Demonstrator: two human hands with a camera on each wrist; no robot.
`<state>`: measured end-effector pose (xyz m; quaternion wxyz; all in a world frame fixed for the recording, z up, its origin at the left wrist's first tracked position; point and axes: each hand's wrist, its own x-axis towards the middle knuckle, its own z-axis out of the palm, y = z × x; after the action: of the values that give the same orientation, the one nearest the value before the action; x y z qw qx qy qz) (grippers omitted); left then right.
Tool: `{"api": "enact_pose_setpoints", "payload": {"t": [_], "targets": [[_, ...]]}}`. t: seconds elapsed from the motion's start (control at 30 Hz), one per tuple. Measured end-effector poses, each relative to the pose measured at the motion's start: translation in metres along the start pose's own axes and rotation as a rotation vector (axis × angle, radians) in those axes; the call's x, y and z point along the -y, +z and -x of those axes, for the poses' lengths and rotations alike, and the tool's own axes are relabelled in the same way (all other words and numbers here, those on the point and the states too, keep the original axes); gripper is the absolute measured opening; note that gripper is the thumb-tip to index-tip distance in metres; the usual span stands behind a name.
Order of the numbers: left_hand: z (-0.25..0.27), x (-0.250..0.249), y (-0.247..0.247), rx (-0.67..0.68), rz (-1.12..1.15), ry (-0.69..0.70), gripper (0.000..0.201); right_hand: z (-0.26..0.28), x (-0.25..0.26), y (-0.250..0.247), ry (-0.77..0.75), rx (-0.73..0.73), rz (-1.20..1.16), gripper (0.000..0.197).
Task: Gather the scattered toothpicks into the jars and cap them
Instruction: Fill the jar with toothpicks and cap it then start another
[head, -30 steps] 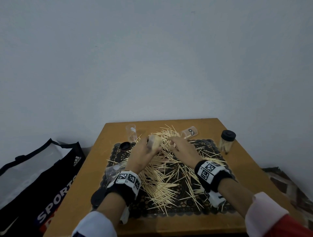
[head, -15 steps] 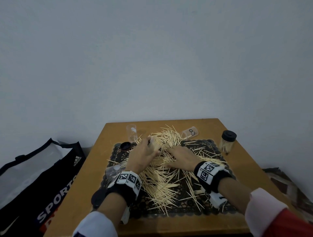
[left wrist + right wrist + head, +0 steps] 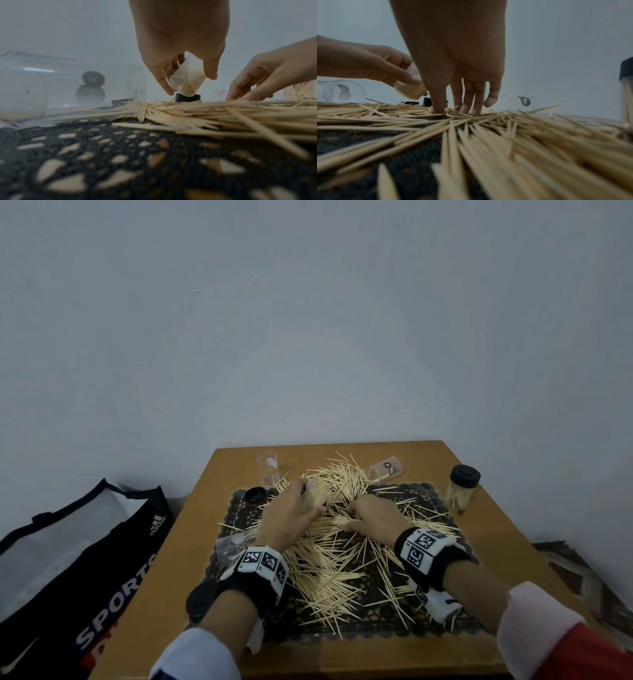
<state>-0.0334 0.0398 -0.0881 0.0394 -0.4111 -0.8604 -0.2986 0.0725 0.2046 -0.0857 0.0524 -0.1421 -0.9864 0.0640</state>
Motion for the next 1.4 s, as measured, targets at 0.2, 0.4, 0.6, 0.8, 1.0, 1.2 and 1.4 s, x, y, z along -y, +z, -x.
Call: {"api": "enact_pose_setpoints", "payload": {"t": [0.2,0.4,0.6,0.8,1.0,1.2,1.4], "targets": [[-0.001,0.005,0.002,0.007,-0.009,-0.007,0.069,0.002,0.000,-0.003,-0.010,-0.034,0.093,0.025],[-0.002,0.005,0.002,-0.023,-0.073,-0.031,0.065,0.006,0.001,-0.006,0.017,-0.129,0.061,0.023],[-0.003,0.007,0.002,-0.053,-0.109,-0.045,0.062,0.008,0.004,-0.013,0.032,-0.248,-0.026,0.024],[-0.004,0.010,0.006,-0.014,-0.076,0.001,0.064,0.009,0.006,-0.015,-0.016,-0.335,-0.101,0.024],[-0.004,0.008,0.008,0.037,-0.019,0.085,0.067,0.006,0.008,-0.015,-0.126,-0.371,-0.059,0.018],[-0.006,0.010,0.011,0.068,0.026,0.099,0.064,0.006,0.007,-0.012,-0.220,-0.443,-0.100,0.013],[-0.007,0.007,0.012,0.104,0.097,0.087,0.059,0.004,0.011,-0.011,-0.329,-0.354,-0.131,0.027]]}}
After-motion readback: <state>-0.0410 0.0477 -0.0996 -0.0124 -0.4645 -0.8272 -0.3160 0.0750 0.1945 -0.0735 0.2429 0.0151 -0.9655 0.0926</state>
